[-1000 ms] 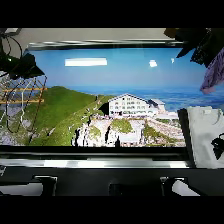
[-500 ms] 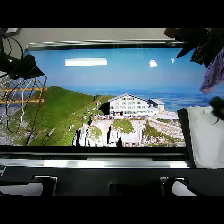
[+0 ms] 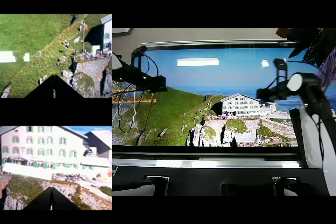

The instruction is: Fold the clothes and pants, and hang the long-sleeved shirts on hangers.

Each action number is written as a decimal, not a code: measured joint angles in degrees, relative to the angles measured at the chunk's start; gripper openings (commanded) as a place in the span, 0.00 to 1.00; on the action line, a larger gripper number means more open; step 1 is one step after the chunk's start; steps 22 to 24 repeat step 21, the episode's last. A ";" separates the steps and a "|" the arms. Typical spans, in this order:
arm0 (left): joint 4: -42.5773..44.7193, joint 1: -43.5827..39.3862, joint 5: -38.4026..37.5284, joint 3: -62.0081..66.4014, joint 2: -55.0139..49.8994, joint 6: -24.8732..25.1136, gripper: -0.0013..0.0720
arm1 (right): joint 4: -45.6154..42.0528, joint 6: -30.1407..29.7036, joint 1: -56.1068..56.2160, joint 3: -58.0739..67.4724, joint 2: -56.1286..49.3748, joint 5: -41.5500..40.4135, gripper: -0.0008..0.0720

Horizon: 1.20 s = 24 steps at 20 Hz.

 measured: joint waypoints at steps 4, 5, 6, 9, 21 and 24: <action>2.21 -2.10 2.97 -5.70 1.86 0.26 0.04 | -0.85 -0.72 4.31 0.07 -0.50 -0.26 0.09; 3.04 -2.36 3.13 -6.38 2.03 0.33 0.04 | -0.85 -1.09 4.72 0.07 -0.55 -0.26 0.09; 3.58 -2.49 3.06 -6.82 2.21 0.33 0.04 | -0.98 -1.51 5.05 0.07 -0.57 -0.26 0.09; 5.05 -2.78 2.69 -7.56 2.43 0.35 0.04 | -1.66 -2.10 5.53 0.09 -0.57 0.48 0.09; 6.03 -2.99 2.27 -8.00 2.51 0.35 0.04 | -1.97 -2.58 5.79 0.09 -0.55 1.05 0.09; 6.03 -2.99 2.27 -8.00 2.51 0.35 0.04 | -1.97 -2.58 5.79 0.09 -0.55 1.05 0.09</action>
